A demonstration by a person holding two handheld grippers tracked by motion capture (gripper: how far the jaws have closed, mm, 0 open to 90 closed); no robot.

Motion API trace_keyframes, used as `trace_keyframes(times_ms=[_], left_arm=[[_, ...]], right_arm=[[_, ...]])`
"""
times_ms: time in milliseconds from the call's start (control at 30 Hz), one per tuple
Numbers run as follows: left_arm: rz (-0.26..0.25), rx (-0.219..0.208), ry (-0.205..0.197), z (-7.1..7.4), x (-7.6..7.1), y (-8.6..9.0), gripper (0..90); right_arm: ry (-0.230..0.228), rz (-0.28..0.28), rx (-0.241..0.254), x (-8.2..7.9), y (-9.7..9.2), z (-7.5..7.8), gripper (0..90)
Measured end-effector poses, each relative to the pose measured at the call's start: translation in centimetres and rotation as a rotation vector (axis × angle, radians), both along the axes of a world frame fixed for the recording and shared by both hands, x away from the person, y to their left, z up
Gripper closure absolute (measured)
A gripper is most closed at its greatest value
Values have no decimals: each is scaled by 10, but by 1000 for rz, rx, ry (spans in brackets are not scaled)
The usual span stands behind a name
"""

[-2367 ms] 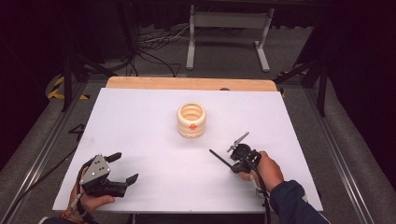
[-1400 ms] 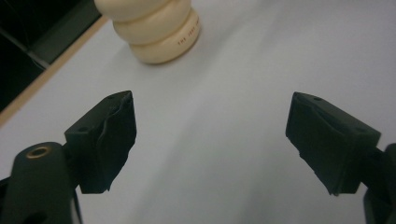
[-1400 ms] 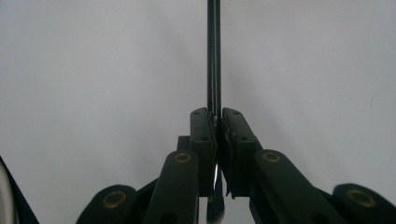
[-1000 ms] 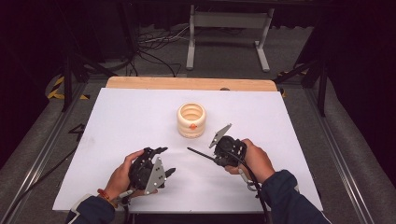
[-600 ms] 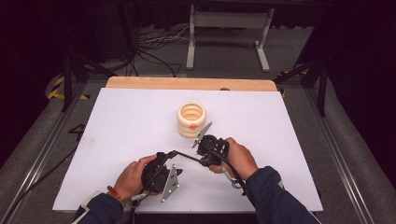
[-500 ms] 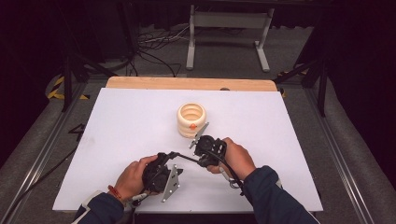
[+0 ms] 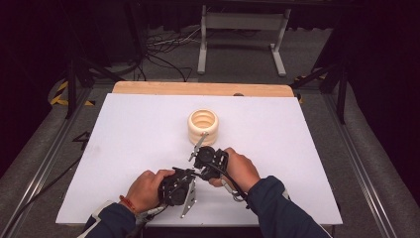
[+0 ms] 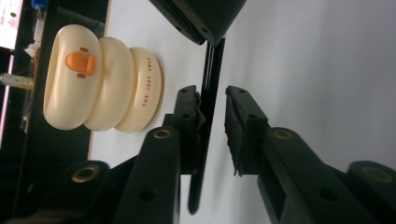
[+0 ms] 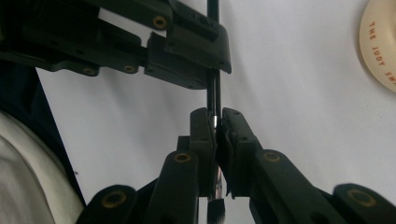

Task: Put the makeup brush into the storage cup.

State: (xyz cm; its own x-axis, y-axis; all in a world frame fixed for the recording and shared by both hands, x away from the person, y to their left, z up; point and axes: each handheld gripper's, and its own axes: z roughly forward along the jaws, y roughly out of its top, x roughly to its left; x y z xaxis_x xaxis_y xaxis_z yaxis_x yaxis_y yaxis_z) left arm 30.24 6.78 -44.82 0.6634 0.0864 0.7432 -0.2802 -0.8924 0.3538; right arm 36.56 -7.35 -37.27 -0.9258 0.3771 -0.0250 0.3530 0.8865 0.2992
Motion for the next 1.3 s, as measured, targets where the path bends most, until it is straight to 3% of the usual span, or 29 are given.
trace_keyframes(times_ms=[67, 133, 400, 433, 533, 733, 767, 833, 867, 1000, 1100, 1233, 1300], left_arm=[[-6, 65, -1, 4, 1, 1, 828], [-1, 49, -10, 2, 1, 0, 828], [17, 59, -17, 4, 0, 1, 835], [12, 16, -3, 2, 1, 2, 836], [23, 29, -6, 5, 2, 4, 837], [32, -42, 51, 10, 8, 13, 837], [34, -75, 63, 9, 8, 14, 837], [43, -35, 59, 14, 11, 17, 837], [54, -55, 77, 12, 11, 19, 837], [72, -36, 98, 15, 16, 23, 837], [78, -53, 120, 15, 18, 25, 837], [97, -52, 146, 15, 22, 28, 837], [106, -72, 163, 15, 24, 30, 837]], right_arm=[[3, 8, 0, -1, 2, 1, 841], [1, 7, 4, -1, 2, 1, 841], [3, -2, 29, -1, 1, 3, 841], [0, -7, 45, -1, 0, 4, 840], [-24, -14, 88, -2, -4, 6, 769], [-106, -54, 192, -4, -23, 15, 595], [-121, -53, 210, -5, -27, 16, 587], [-147, -64, 239, -7, -35, 18, 527], [-174, -67, 271, -8, -40, 19, 504], [-244, -73, 325, -12, -54, 20, 459], [-297, -59, 374, -20, -64, 21, 401], [-330, -54, 384, -25, -69, 22, 382], [-364, -52, 401, -29, -75, 22, 367]])
